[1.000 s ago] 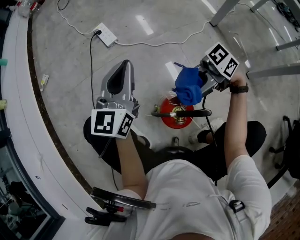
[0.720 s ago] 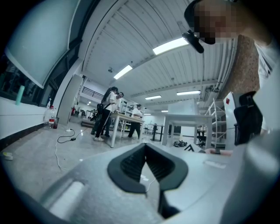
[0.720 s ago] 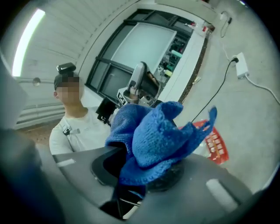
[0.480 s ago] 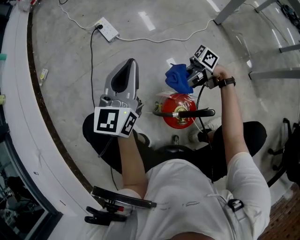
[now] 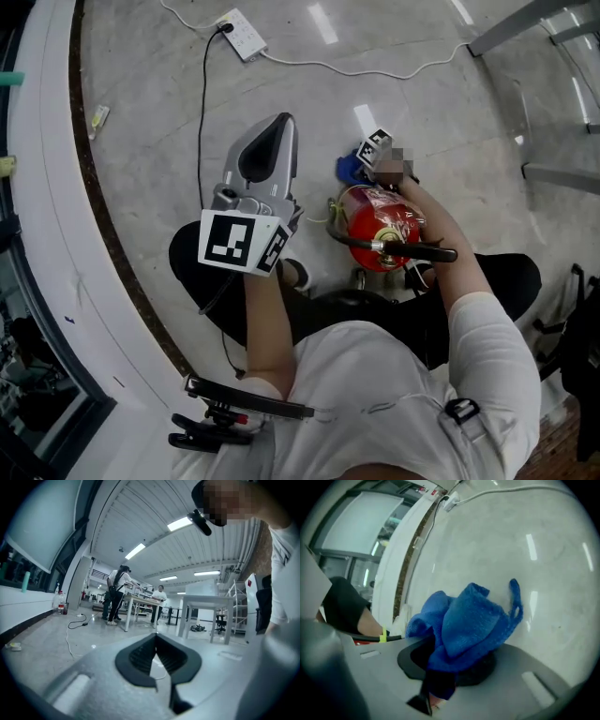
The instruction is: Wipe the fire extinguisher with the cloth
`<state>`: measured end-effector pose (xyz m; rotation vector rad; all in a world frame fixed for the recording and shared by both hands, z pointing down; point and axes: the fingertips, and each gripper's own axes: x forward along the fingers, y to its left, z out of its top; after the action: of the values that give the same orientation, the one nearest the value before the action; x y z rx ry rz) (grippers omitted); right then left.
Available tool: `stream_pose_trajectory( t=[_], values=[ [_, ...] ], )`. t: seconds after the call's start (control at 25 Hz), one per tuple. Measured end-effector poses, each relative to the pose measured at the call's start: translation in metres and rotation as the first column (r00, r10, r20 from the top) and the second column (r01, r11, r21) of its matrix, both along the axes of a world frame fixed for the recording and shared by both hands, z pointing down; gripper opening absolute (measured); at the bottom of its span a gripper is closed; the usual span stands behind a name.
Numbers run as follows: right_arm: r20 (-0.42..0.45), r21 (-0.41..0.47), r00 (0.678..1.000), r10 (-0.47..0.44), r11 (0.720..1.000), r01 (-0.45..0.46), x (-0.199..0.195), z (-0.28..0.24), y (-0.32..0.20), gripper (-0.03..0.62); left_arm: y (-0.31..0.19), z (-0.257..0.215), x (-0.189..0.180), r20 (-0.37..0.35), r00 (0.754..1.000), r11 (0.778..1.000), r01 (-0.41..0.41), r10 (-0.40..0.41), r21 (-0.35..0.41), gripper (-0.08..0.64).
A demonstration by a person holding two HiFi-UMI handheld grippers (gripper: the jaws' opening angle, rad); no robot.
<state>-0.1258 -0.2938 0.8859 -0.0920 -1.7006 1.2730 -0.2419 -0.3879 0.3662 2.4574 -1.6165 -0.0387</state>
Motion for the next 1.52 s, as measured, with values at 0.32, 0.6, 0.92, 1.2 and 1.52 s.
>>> stream_pose_trajectory(
  t=[0.32,0.6,0.92,1.2,1.52],
  values=[
    [0.120,0.133,0.991,-0.067,0.990,0.051,0.007,-0.072,-0.045,0.101,-0.001,-0.011,-0.029,0.007,0.999,0.999,0.047,-0.047,0.024,-0.002],
    [0.664,-0.033,0.741,-0.098,0.987,0.160,-0.027,-0.378,-0.065,0.101,0.004,-0.019,-0.031,-0.011,0.999,0.998,0.052,-0.051,0.037,-0.002],
    [0.662,0.044,0.495,-0.563,0.688,0.724,-0.016,-0.451,0.056,0.101,0.011,-0.026,-0.043,-0.019,0.997,0.996,0.077,-0.076,0.053,-0.001],
    [0.593,-0.207,0.635,-0.495,0.669,0.714,-0.047,-0.375,0.049,0.098,0.015,-0.014,-0.055,-0.018,0.994,0.994,0.106,-0.105,0.029,-0.001],
    [0.203,-0.229,0.822,-0.531,0.791,0.568,-0.060,-0.100,0.067,0.103,0.013,0.023,-0.066,0.002,0.988,0.987,0.155,-0.155,-0.042,-0.002]
  ],
)
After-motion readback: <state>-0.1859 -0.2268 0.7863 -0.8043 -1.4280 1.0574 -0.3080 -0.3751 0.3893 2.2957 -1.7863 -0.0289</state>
